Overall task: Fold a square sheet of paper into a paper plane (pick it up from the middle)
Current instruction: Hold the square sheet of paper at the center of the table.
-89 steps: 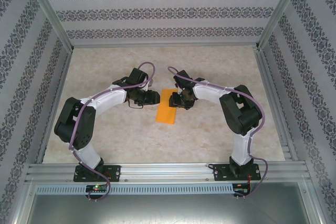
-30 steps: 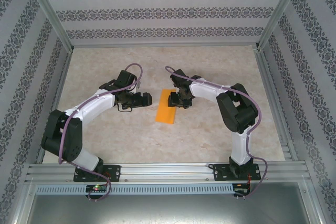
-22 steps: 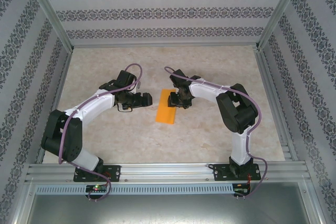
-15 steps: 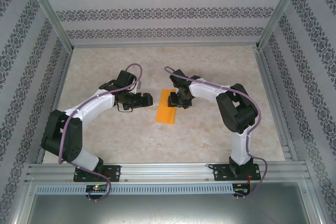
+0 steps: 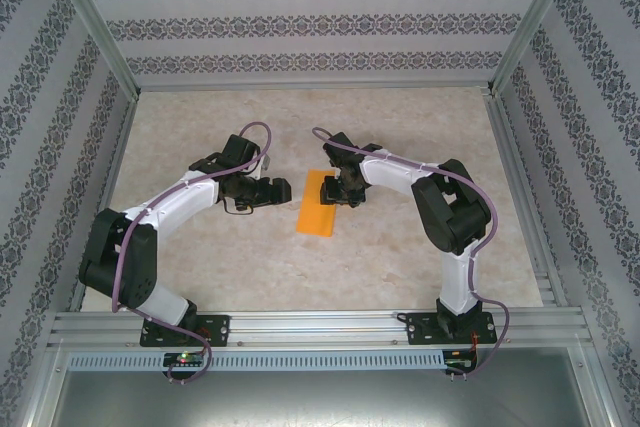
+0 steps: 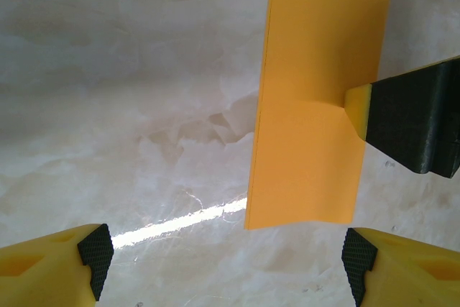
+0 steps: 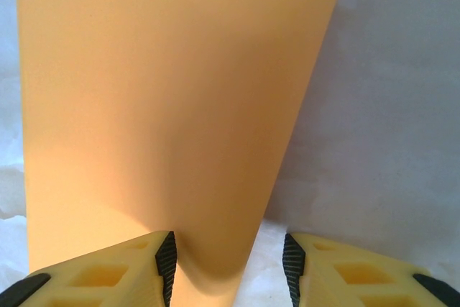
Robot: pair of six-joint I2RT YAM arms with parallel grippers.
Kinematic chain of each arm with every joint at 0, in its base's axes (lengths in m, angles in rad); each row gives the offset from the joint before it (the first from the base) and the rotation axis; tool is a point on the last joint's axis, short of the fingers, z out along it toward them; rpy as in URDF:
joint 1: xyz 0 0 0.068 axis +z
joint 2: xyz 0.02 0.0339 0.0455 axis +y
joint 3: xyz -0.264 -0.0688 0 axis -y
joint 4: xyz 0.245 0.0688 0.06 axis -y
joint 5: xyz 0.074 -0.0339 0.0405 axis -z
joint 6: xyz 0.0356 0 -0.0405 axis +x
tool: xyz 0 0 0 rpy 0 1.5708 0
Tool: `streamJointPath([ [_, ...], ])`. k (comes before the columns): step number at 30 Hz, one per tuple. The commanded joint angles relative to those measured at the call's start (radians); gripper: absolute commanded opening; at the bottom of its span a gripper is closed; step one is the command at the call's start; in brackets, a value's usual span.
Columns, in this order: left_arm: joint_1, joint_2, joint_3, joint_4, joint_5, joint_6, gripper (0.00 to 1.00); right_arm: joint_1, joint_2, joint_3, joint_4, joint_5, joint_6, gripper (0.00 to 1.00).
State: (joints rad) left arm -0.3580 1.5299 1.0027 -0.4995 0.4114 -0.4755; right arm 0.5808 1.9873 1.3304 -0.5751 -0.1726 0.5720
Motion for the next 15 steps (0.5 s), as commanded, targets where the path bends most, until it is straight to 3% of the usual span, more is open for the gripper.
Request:
streamJointPath([
  [1,0.008,0.010,-0.007,0.024,0.017,-0.004,0.85,0.011,0.057,0.004,0.039,0.015,-0.018,0.48],
  [15,0.008,0.024,-0.011,0.052,0.065,-0.020,0.84,0.014,0.071,0.012,0.045,0.021,0.004,0.49],
])
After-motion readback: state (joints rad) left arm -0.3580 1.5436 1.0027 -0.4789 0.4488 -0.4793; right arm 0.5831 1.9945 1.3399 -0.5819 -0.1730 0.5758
